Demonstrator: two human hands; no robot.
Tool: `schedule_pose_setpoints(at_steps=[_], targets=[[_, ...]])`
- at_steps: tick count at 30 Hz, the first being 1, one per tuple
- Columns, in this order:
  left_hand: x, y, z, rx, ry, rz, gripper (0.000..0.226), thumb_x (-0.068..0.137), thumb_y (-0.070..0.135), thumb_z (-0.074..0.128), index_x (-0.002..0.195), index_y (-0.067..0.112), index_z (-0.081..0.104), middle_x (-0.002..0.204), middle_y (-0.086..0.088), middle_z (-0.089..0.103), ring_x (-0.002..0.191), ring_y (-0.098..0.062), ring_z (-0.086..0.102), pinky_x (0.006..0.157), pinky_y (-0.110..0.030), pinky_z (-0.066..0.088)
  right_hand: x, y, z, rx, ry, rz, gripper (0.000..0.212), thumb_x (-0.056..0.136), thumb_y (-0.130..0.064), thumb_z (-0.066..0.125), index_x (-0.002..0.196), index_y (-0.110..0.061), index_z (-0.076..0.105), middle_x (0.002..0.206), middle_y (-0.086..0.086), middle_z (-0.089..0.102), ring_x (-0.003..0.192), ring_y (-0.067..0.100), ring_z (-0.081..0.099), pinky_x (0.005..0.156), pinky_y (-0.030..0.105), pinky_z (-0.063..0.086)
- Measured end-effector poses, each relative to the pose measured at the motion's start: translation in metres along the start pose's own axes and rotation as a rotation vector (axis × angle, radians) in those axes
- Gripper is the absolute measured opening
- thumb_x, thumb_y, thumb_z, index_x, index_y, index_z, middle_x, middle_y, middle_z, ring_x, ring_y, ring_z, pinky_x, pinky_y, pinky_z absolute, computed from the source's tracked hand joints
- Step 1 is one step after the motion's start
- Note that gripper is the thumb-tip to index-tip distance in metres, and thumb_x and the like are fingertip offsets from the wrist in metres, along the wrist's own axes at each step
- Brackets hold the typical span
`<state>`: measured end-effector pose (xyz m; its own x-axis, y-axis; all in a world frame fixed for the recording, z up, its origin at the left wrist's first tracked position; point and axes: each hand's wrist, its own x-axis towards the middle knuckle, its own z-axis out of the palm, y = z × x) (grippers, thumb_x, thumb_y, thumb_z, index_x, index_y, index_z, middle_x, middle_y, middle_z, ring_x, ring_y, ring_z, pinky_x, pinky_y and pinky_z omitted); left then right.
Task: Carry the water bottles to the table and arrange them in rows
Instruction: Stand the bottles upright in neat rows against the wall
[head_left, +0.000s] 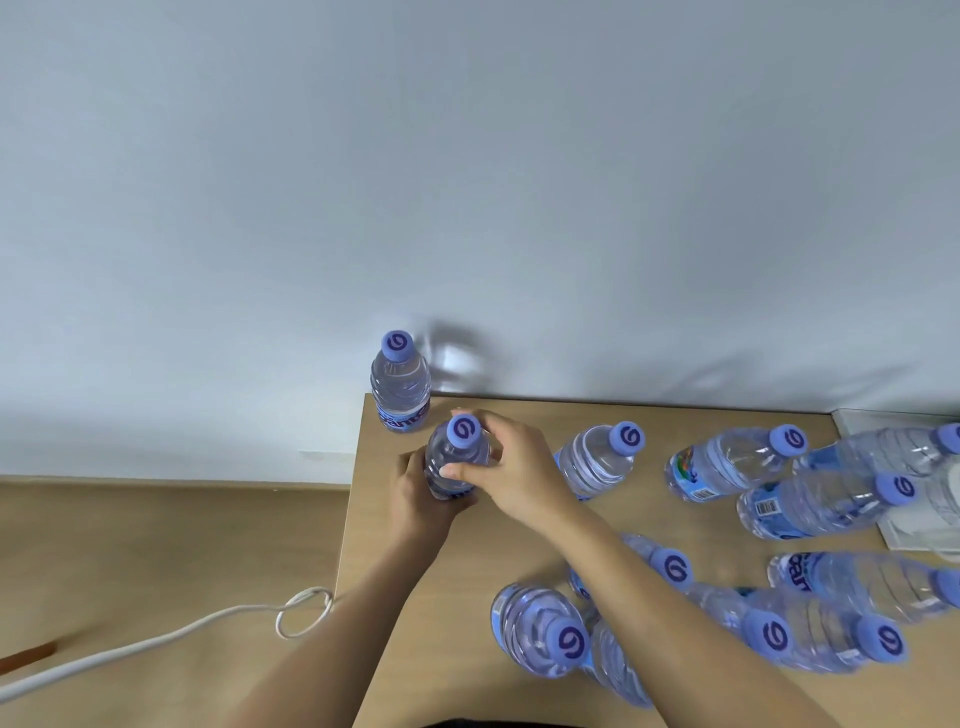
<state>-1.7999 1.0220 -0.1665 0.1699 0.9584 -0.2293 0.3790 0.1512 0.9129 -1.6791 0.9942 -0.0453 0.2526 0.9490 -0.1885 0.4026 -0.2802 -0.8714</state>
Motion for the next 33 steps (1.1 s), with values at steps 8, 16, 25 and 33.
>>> schedule_pose_setpoints(at_steps=[8, 16, 25, 33], targets=[[0.013, 0.013, 0.009, -0.044, 0.112, -0.129, 0.067, 0.051, -0.002, 0.091, 0.101, 0.015, 0.049, 0.105, -0.005, 0.055, 0.095, -0.027, 0.06, 0.08, -0.042, 0.05, 0.018, 0.009, 0.002, -0.004, 0.049, -0.052, 0.049, 0.072, -0.015, 0.086, 0.117, -0.018, 0.068, 0.092, -0.025, 0.066, 0.087, -0.016, 0.06, 0.077, 0.005, 0.045], [0.026, 0.021, 0.02, -0.12, 0.241, -0.323, 0.052, 0.059, 0.008, 0.09, 0.095, 0.012, 0.051, 0.102, -0.009, 0.059, 0.076, -0.012, 0.054, 0.065, -0.024, 0.039, 0.045, 0.011, 0.005, -0.065, 0.134, -0.136, 0.052, 0.075, -0.019, 0.085, 0.121, -0.015, 0.063, 0.122, -0.005, 0.044, 0.104, -0.014, 0.047, 0.093, 0.008, 0.038], [0.05, 0.035, 0.03, -0.216, 0.331, -0.472, 0.04, 0.061, 0.006, 0.085, 0.074, 0.021, 0.05, 0.074, 0.003, 0.06, 0.069, -0.019, 0.057, 0.069, -0.033, 0.046, 0.067, 0.01, 0.004, -0.07, 0.149, -0.163, 0.058, 0.077, -0.016, 0.083, 0.129, -0.016, 0.055, 0.108, -0.009, 0.04, 0.098, -0.014, 0.045, 0.089, 0.003, 0.035], [0.058, 0.04, 0.036, -0.235, 0.339, -0.505, 0.029, 0.065, 0.005, 0.081, 0.083, 0.009, 0.059, 0.074, 0.001, 0.061, 0.071, -0.021, 0.056, 0.071, -0.031, 0.047, 0.075, 0.012, 0.005, -0.067, 0.188, -0.125, 0.051, 0.077, -0.014, 0.083, 0.11, -0.002, 0.046, 0.115, 0.009, 0.047, 0.109, 0.024, 0.054, 0.092, 0.044, 0.05]])
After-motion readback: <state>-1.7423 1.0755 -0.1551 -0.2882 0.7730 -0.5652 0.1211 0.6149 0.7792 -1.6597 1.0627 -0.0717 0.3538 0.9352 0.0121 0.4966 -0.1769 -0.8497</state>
